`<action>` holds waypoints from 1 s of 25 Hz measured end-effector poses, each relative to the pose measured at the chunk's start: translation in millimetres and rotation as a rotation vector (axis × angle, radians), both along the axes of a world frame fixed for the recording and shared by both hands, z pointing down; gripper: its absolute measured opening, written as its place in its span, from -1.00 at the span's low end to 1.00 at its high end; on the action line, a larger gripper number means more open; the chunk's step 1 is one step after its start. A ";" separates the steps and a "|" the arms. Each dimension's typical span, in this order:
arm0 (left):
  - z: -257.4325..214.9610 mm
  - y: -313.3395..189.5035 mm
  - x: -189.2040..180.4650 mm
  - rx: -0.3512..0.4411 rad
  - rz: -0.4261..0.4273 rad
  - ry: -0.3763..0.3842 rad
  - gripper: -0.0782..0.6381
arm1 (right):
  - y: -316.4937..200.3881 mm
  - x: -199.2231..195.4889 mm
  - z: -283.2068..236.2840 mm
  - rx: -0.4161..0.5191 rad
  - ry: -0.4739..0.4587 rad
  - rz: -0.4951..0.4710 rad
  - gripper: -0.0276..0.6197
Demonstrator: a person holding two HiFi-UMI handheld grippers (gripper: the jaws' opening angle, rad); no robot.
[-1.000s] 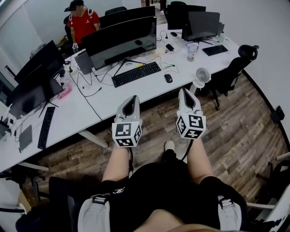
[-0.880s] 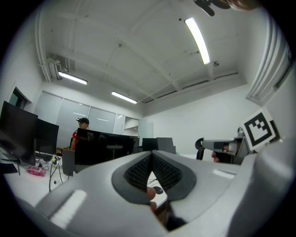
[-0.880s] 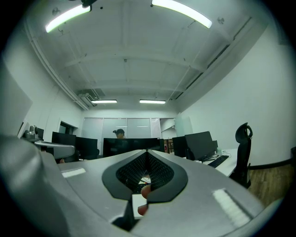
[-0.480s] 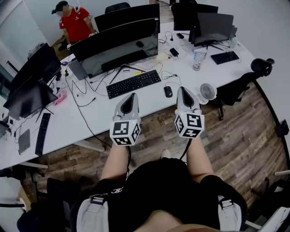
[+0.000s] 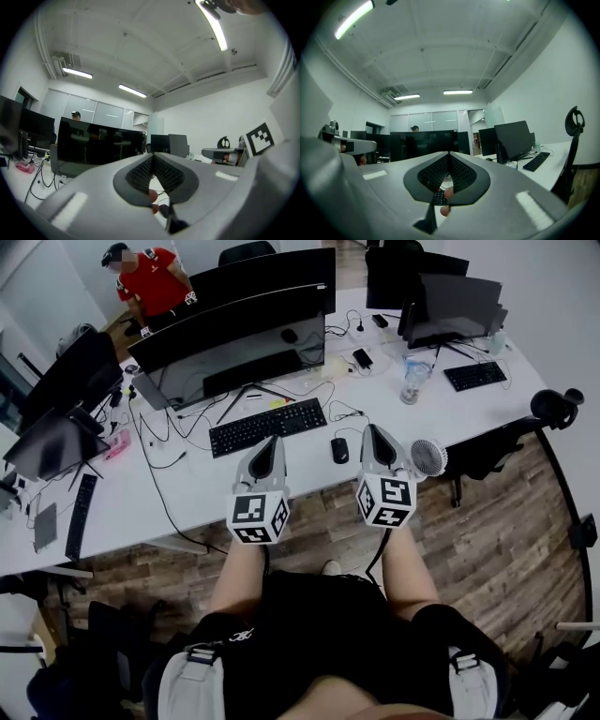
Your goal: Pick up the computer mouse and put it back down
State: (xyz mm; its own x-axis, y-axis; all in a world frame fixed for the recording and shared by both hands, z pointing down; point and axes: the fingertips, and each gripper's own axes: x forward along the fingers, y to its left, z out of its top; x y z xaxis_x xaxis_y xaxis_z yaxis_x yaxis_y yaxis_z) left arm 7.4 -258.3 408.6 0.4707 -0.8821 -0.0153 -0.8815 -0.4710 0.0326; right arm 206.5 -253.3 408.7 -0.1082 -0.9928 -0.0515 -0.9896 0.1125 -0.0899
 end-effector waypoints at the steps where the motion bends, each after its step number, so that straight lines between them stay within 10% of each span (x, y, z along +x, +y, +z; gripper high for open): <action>1: 2.3 -2.6 1.7 -0.006 -0.002 -0.002 -0.64 | -4.3 1.7 3.1 -0.006 -0.005 -0.004 -0.92; 12: 22.8 -35.1 4.0 -0.044 -0.019 -0.006 -0.65 | -58.3 -2.8 59.5 -0.093 0.033 -0.031 -0.58; 25: 25.7 -93.7 -9.6 -0.038 -0.011 -0.023 -0.64 | -124.2 -16.6 189.5 -0.402 0.067 -0.064 -0.03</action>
State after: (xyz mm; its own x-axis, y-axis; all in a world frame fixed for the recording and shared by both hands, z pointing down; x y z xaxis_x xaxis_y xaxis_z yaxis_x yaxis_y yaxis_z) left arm -2.2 -352.1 434.3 0.4610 -0.8870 0.0286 -0.8873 -0.4602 0.0300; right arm 189.9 -377.4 598.2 -0.1602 -0.9236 0.3483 -0.9869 0.1431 -0.0746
